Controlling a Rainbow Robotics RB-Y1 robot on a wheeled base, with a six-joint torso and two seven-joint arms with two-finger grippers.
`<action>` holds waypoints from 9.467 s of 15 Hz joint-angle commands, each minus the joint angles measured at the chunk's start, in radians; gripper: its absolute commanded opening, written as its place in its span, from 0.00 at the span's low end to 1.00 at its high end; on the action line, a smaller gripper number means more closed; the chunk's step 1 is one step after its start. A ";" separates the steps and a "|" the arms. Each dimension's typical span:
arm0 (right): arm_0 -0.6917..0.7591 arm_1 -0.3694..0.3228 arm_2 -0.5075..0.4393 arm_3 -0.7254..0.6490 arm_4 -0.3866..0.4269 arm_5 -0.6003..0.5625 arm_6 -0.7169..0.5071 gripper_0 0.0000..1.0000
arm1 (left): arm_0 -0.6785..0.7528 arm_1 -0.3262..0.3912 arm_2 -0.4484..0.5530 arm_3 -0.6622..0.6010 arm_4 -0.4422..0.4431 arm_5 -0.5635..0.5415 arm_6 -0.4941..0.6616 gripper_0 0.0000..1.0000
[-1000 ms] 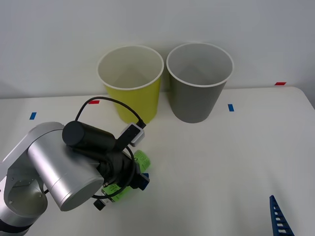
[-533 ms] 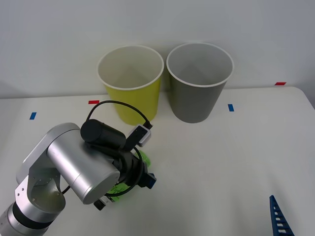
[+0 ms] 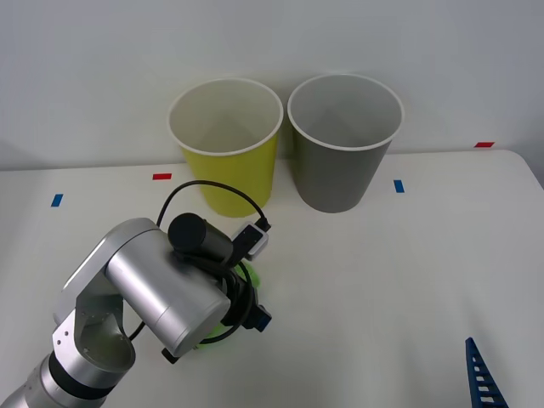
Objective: Put cans in the gray bin and PET bottles in the light green bin.
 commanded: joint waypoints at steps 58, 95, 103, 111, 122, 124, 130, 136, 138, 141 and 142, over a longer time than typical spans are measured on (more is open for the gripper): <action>0.000 0.000 0.000 0.000 0.000 0.000 0.000 1.00 | -0.035 -0.139 0.075 0.214 -0.071 -0.049 -0.159 0.00; 0.000 0.000 0.000 0.000 0.000 0.000 0.000 1.00 | -0.009 -0.064 0.772 -0.492 0.340 -0.305 -0.237 0.00; 0.000 0.000 0.000 0.000 0.000 0.000 0.000 1.00 | -0.242 0.014 0.664 -0.322 0.220 -0.422 -0.094 0.00; 0.000 0.000 0.000 0.000 0.000 0.000 0.000 1.00 | -0.290 0.024 0.529 -0.072 0.119 -0.750 -0.025 0.00; 0.000 0.000 0.000 0.000 0.000 0.000 0.000 1.00 | -0.359 -0.038 0.410 0.216 -0.021 -1.014 0.036 0.00; 0.000 0.000 0.000 0.000 0.000 0.000 0.000 1.00 | -0.360 -0.055 0.407 0.247 -0.024 -1.040 0.045 0.00; 0.000 0.000 0.000 0.000 0.000 0.000 0.000 1.00 | -0.359 -0.076 0.407 0.248 -0.048 -1.037 0.057 0.00; 0.000 0.000 0.000 0.000 0.000 0.000 0.000 1.00 | -0.359 -0.059 0.407 0.253 -0.059 -1.032 0.057 1.00; 0.000 0.000 0.000 0.000 0.000 0.000 0.000 1.00 | -0.359 -0.053 0.407 0.251 -0.057 -1.032 0.057 1.00; 0.000 0.000 0.000 0.000 0.000 0.000 0.000 1.00 | -0.359 -0.053 0.402 0.253 -0.053 -1.031 0.064 1.00; 0.000 0.000 0.000 0.000 0.000 0.000 0.000 1.00 | -0.359 -0.055 0.402 0.253 -0.053 -1.032 0.067 1.00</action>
